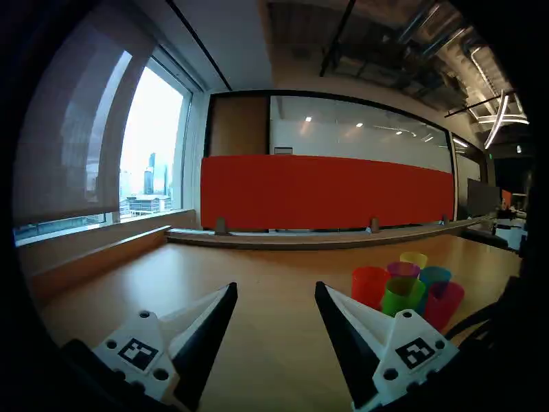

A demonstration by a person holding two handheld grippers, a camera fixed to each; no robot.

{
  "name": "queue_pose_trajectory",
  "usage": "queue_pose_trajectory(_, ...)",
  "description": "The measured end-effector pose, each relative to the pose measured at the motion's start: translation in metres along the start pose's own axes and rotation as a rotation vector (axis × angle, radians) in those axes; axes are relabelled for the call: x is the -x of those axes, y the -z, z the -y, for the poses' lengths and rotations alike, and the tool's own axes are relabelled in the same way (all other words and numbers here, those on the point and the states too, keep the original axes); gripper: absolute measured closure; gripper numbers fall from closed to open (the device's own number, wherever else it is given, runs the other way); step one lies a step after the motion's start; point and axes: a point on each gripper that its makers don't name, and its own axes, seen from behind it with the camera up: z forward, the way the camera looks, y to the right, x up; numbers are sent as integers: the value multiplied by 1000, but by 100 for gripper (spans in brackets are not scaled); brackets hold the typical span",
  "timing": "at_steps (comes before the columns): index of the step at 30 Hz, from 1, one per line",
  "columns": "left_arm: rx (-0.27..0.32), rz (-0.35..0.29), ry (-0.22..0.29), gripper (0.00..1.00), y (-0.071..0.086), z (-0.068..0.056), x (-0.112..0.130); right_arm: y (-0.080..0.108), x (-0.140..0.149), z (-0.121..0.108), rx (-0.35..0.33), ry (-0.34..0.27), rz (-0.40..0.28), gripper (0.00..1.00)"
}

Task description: Pour water

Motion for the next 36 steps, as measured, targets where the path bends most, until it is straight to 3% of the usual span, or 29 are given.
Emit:
queue_pose_trajectory(12, 74, -14, -10, 17, -6, -17, -47, -13, -26, 2, -25, 21, 26, 1)
queue_pose_trajectory(27, 114, -35, -43, 17, -14, -21, -126, -24, -82, 4, -63, 19, 38, 1)
queue_pose_trajectory(36, 156, -40, -26, 17, -17, -30, -160, -27, -115, 11, -96, 5, 41, 1)
